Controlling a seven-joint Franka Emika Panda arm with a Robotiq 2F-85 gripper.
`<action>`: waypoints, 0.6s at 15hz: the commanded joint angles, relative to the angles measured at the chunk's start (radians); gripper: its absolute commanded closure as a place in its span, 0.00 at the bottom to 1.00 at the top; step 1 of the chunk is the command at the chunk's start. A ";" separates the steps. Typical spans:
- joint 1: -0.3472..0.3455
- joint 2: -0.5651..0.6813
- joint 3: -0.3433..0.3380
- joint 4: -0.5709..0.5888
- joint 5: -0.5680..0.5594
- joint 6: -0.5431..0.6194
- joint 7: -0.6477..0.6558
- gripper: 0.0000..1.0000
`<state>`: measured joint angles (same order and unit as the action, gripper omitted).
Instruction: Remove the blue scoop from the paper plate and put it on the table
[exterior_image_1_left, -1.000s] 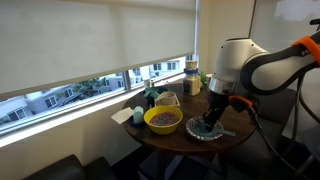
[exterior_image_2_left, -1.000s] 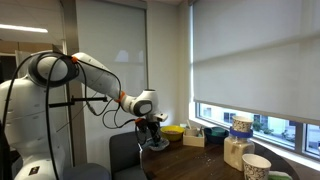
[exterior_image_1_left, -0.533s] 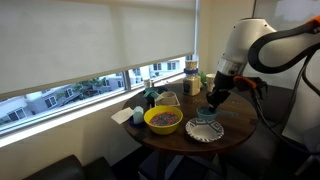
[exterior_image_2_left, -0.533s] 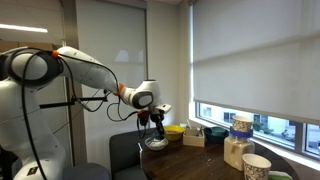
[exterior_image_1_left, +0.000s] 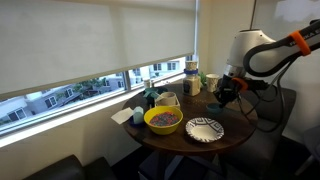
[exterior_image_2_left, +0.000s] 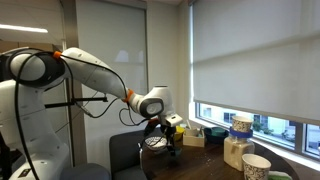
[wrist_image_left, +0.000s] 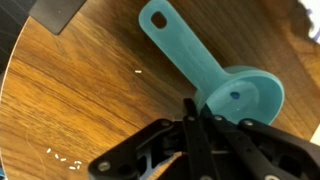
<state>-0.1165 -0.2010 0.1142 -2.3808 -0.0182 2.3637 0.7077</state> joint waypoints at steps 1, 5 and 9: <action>-0.015 0.129 -0.026 0.127 -0.054 -0.019 0.192 0.99; -0.002 0.203 -0.093 0.225 -0.088 -0.044 0.287 0.67; 0.032 0.104 -0.112 0.141 -0.023 0.010 0.079 0.41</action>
<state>-0.1219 -0.0116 0.0153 -2.1806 -0.0756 2.3411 0.9205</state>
